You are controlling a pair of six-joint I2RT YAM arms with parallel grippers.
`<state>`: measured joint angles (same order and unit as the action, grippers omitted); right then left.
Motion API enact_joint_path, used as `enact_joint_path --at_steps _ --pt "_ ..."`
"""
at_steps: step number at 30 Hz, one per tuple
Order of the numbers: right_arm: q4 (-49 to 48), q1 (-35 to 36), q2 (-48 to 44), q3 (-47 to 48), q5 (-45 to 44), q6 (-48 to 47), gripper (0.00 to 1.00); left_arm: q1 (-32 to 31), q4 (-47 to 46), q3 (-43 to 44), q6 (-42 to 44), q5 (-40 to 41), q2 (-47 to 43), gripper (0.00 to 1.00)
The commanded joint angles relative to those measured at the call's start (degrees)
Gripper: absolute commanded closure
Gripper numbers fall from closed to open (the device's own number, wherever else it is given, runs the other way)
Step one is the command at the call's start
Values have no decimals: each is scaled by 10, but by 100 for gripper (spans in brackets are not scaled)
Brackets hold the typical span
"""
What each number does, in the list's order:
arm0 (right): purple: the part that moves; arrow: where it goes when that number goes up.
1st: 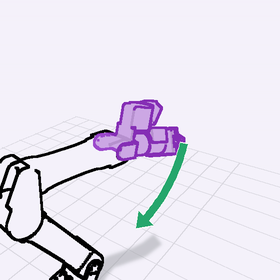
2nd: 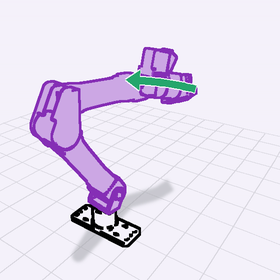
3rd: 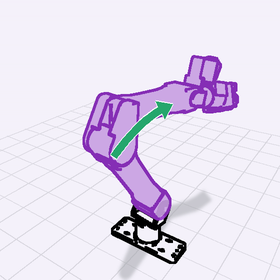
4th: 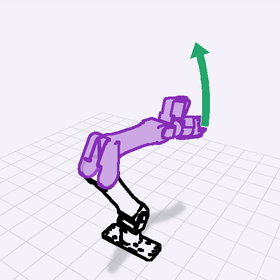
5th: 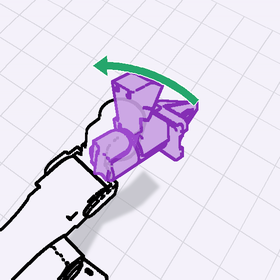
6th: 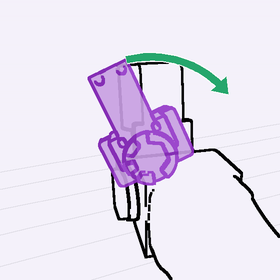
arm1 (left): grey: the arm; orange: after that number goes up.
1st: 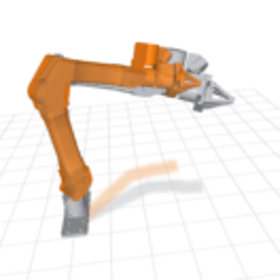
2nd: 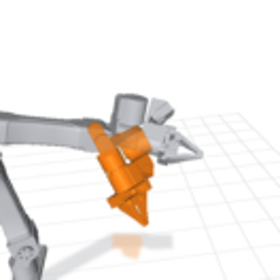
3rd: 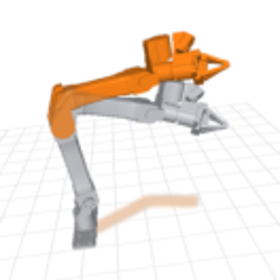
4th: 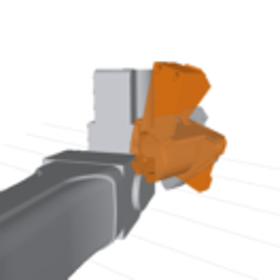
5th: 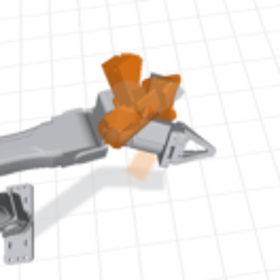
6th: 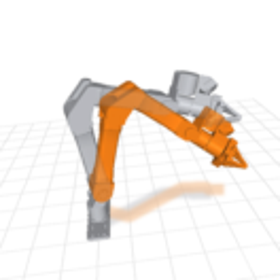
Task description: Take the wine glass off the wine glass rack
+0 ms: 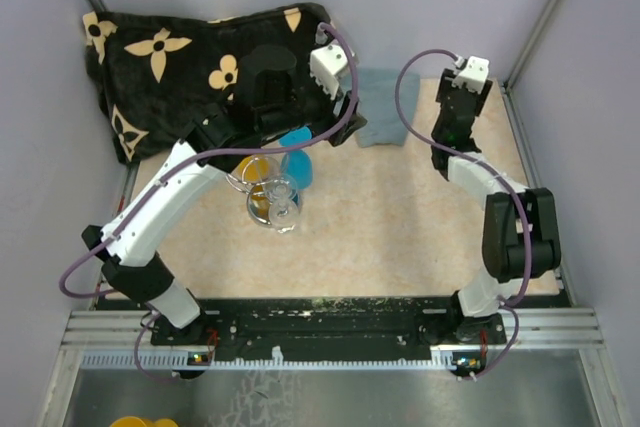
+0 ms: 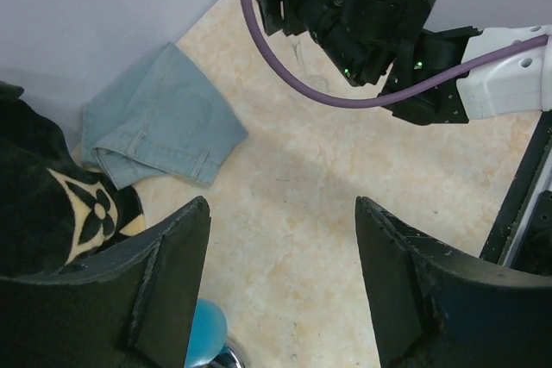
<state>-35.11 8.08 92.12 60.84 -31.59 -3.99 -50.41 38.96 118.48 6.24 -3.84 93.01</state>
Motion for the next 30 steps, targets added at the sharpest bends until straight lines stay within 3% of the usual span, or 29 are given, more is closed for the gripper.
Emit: enact_joint_path --at_steps 1,10,26,30 --pt "-252 0 45 -29 -65 -55 89 20 14 10 -23 -21 9 26" --pt "-491 -1 166 -41 -122 -149 98 55 2 10 -47 -59 31 26" --pt "-533 0 227 -47 -155 -135 99 88 -9 -23 -62 -90 29 28" --pt "-562 0 236 -59 -174 -139 94 88 -12 -43 -61 -91 19 28"
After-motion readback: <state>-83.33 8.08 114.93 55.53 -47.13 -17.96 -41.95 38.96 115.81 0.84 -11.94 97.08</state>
